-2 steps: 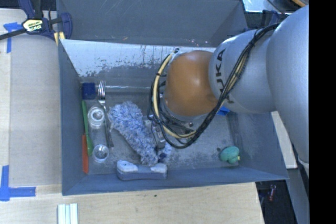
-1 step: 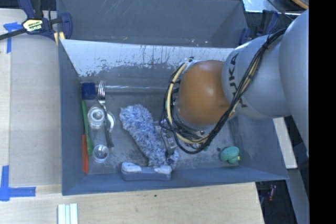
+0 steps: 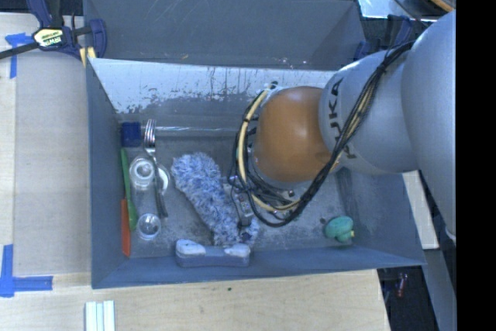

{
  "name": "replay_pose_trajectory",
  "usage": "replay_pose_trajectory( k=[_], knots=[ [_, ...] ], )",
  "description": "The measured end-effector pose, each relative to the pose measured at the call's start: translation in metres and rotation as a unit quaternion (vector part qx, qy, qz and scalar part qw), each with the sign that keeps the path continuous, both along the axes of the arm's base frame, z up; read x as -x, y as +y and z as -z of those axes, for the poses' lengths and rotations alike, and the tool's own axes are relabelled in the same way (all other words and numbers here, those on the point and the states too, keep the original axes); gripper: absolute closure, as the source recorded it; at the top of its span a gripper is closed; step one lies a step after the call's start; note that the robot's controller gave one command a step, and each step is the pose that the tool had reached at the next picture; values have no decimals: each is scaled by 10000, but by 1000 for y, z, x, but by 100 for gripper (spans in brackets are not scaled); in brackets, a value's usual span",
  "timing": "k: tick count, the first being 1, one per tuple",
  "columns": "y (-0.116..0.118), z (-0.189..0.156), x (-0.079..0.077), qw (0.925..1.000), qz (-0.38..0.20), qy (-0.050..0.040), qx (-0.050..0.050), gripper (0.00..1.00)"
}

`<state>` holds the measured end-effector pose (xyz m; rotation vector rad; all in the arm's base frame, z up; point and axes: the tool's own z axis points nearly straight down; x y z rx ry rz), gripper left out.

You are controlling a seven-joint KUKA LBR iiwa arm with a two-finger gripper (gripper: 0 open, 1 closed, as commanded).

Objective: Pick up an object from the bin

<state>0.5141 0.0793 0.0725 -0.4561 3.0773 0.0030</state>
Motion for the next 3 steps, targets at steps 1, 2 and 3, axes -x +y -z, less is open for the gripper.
replay_pose_trajectory(
  k=[1, 2, 3],
  knots=[
    [-3, -23, -3, 10000, -91, 30, 5, 100],
    [17, -101, -2, 9998, -217, -5, -1, 100],
    [25, -25, 3, 9999, -114, 64, 17, 100]
  ],
)
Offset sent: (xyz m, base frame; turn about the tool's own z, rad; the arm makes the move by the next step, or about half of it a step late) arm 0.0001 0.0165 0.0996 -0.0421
